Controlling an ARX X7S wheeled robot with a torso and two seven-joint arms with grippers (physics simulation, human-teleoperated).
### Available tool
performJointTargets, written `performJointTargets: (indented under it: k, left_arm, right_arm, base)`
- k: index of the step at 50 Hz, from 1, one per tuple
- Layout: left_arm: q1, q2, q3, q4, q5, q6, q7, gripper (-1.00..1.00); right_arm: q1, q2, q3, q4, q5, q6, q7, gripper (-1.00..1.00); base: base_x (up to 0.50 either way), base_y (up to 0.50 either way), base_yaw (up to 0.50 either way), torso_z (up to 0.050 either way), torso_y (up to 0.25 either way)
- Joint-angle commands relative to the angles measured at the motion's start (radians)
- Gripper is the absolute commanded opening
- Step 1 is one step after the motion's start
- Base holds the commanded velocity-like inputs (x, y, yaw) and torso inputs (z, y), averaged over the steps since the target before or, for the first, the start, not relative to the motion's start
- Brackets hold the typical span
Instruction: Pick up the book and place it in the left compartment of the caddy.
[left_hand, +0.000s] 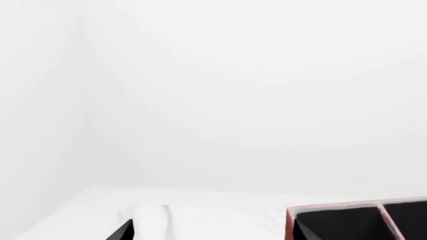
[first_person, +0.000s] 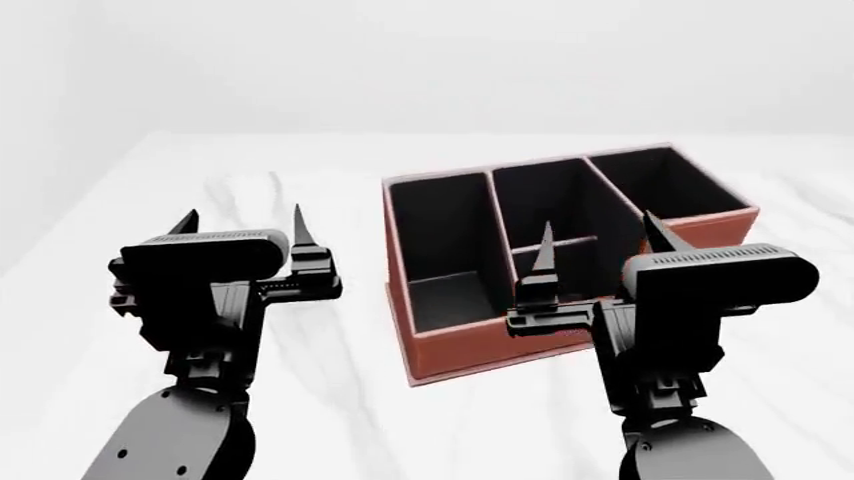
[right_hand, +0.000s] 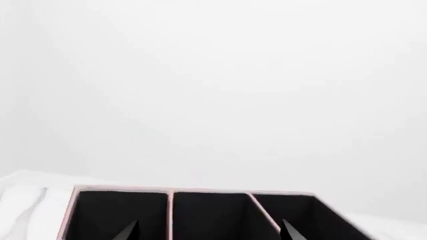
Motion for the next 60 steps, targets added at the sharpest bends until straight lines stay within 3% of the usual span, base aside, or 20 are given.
performJointTargets:
  k: [1,11,31,37,41,43,44,45,48,49,50,52,53,54,55,58,59,60]
  left_arm:
    - [-0.001,-0.007,-0.001,0.001,-0.01,0.002,-0.009,1.0]
    - [-0.003,-0.013,-0.001,-0.001,-0.019,0.003,-0.015,1.0]
    - [-0.011,-0.02,-0.004,-0.011,-0.04,0.003,-0.026,1.0]
    - [-0.017,-0.026,-0.007,-0.016,-0.045,-0.001,-0.029,1.0]
    - [-0.016,-0.026,-0.014,-0.016,-0.055,-0.004,-0.03,1.0]
    - [-0.012,-0.026,-0.006,-0.018,-0.052,-0.001,-0.032,1.0]
    - [-0.011,-0.028,0.002,-0.016,-0.05,-0.001,-0.032,1.0]
    - [-0.011,-0.028,0.002,-0.016,-0.05,-0.001,-0.033,1.0]
    - [-0.014,-0.03,0.001,-0.021,-0.054,0.001,-0.032,1.0]
    - [-0.014,-0.03,0.002,-0.021,-0.054,0.002,-0.033,1.0]
    - [-0.013,-0.03,0.002,-0.022,-0.055,0.003,-0.033,1.0]
    - [-0.01,-0.032,0.003,-0.021,-0.057,0.005,-0.033,1.0]
    - [-0.01,-0.032,0.004,-0.021,-0.057,0.005,-0.034,1.0]
    - [-0.012,-0.033,0.0,-0.024,-0.06,0.006,-0.032,1.0]
    - [-0.015,-0.032,-0.002,-0.028,-0.063,0.005,-0.032,1.0]
    - [-0.018,-0.033,-0.001,-0.039,-0.061,0.011,-0.035,1.0]
    - [-0.019,-0.033,-0.008,-0.032,-0.066,0.003,-0.038,1.0]
    - [-0.019,-0.034,-0.008,-0.032,-0.067,0.004,-0.038,1.0]
  right_arm:
    - [0.0,0.006,-0.004,-0.001,0.004,-0.001,0.006,1.0]
    - [-0.004,0.004,0.003,-0.001,0.022,-0.015,0.001,1.0]
    - [0.014,-0.001,0.008,0.008,0.016,0.039,0.044,1.0]
    - [0.076,-0.029,0.052,-0.055,0.019,0.262,0.094,1.0]
    - [0.223,-0.087,0.179,-0.156,0.177,0.674,0.017,1.0]
    - [0.289,0.063,0.286,-0.031,0.477,0.674,0.317,1.0]
    - [0.366,0.173,0.264,0.116,0.627,0.673,0.467,1.0]
    - [0.393,0.192,0.245,0.143,0.777,0.656,0.617,1.0]
    - [0.45,0.468,-0.057,0.202,1.227,0.312,1.067,1.0]
    - [0.467,0.499,-0.108,0.191,1.377,0.258,1.217,1.0]
    - [0.545,0.649,-0.258,0.167,1.527,0.108,1.351,1.0]
    - [0.656,0.782,-0.469,0.118,1.827,-0.158,1.351,1.0]
    - [0.686,0.795,-0.517,0.109,1.942,-0.191,1.35,1.0]
    - [0.836,0.899,-0.667,0.064,2.041,-0.286,1.351,1.0]
    - [0.957,0.938,-0.817,0.033,2.095,-0.351,1.351,1.0]
    - [1.127,0.995,-1.015,-0.03,2.161,-0.47,1.351,1.0]
    - [1.005,1.095,-1.049,-0.12,2.087,-0.618,1.323,1.0]
    - [0.999,1.097,-1.053,-0.124,2.077,-0.623,1.321,1.0]
  base:
    - [0.5,0.0,0.0,0.0,0.0]
    - [0.5,0.0,0.0,0.0,0.002]
    - [0.0,0.07,0.0,0.0,0.001]
    - [0.0,0.0,0.0,0.0,0.0]
    - [0.0,0.0,0.0,0.0,0.0]
    - [0.0,0.0,0.0,0.0,0.0]
    - [0.0,0.0,0.0,0.0,0.0]
    - [0.0,0.0,0.0,0.0,0.0]
    - [0.0,0.0,0.0,0.0,0.0]
    - [0.0,0.0,0.0,0.0,0.0]
    - [0.0,0.0,0.0,0.0,0.0]
    - [0.0,0.0,0.0,0.0,0.0]
    - [0.0,0.0,0.0,0.0,0.0]
    - [0.0,0.0,0.0,0.0,0.0]
    - [0.0,0.0,0.0,0.0,0.0]
    - [0.0,0.0,0.0,0.0,0.0]
    - [0.0,0.0,0.0,0.0,0.0]
    - [0.0,0.0,0.0,0.0,0.0]
